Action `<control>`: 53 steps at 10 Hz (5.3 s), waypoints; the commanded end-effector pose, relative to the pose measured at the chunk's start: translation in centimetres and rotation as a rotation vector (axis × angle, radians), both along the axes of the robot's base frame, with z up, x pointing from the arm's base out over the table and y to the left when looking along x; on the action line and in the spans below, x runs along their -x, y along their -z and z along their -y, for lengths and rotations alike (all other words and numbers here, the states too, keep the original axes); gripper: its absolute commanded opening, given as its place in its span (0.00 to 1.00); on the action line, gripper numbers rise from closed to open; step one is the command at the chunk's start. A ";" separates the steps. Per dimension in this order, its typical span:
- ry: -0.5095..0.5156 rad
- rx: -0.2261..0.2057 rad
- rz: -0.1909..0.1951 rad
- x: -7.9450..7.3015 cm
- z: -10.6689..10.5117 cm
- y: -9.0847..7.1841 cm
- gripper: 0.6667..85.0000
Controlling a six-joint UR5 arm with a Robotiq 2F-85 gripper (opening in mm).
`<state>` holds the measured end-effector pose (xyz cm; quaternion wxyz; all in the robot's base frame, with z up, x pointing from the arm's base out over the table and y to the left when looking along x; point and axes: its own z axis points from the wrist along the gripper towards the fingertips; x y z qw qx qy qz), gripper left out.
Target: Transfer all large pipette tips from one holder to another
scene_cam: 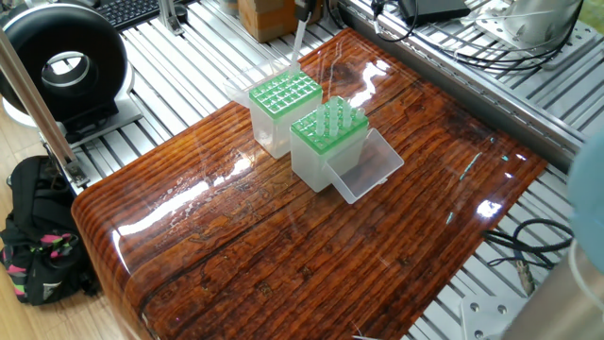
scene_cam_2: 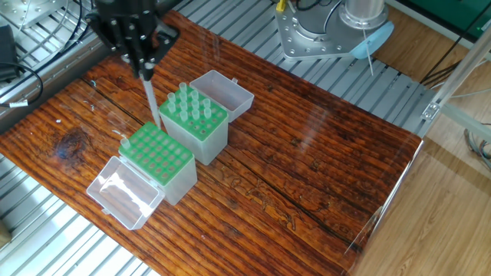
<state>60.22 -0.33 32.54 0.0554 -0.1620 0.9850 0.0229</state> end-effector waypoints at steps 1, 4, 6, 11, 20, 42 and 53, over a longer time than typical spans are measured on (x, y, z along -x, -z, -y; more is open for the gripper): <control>-0.026 -0.017 0.003 -2.7 0.2 -0.1 0.02; -0.038 0.004 0.012 -4.2 0.7 1.0 0.02; -0.042 -0.003 0.020 -4.9 0.4 1.3 0.02; -0.075 0.050 -0.033 -3.7 1.7 2.7 0.00; -0.089 0.033 -0.028 -4.7 0.7 3.9 0.02; -0.091 0.038 -0.043 -4.5 0.9 4.8 0.03; -0.095 0.037 -0.035 -4.8 0.9 5.2 0.03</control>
